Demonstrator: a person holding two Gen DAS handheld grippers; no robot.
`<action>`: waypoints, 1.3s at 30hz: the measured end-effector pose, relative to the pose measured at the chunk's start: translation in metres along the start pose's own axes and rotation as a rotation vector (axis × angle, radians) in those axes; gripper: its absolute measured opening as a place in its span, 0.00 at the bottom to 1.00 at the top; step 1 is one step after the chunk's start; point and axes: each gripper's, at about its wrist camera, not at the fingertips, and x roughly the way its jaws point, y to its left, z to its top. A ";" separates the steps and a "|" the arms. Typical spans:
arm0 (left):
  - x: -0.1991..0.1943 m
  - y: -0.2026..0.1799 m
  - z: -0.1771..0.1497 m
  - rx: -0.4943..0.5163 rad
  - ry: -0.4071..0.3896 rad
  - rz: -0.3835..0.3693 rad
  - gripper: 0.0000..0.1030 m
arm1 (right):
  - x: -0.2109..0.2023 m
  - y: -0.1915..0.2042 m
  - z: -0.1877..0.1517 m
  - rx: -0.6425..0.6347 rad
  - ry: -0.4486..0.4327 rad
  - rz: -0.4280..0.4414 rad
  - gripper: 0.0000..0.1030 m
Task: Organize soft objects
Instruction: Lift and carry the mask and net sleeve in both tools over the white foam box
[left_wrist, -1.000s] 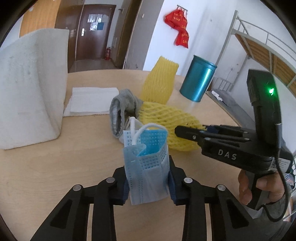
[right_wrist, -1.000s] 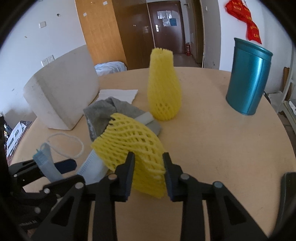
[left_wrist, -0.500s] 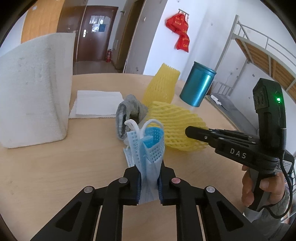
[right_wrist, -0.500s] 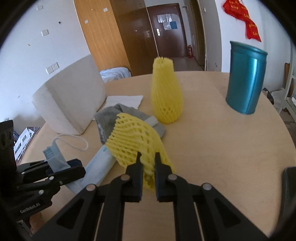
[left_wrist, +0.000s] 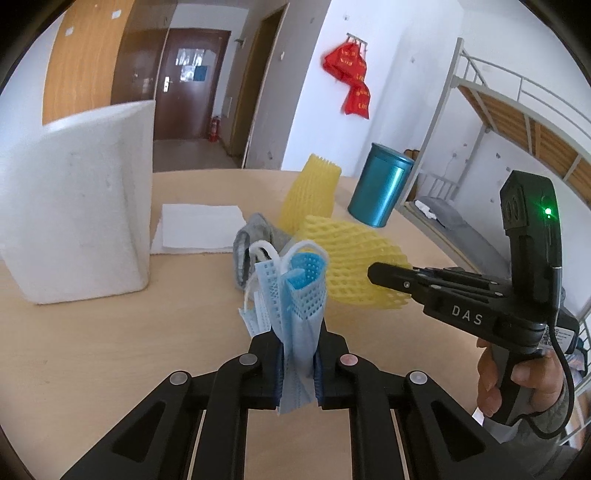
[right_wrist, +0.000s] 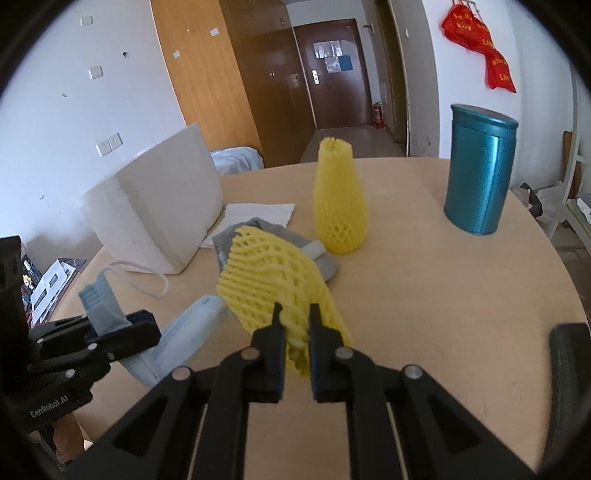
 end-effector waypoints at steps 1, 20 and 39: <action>-0.002 -0.001 -0.001 0.001 -0.001 -0.002 0.13 | -0.002 0.001 0.000 0.000 -0.003 0.000 0.13; -0.063 -0.020 -0.021 0.046 -0.088 0.031 0.13 | -0.048 0.023 -0.024 -0.023 -0.074 -0.001 0.13; -0.084 -0.009 -0.025 0.035 -0.137 0.101 0.13 | -0.050 0.047 -0.022 -0.060 -0.086 0.031 0.13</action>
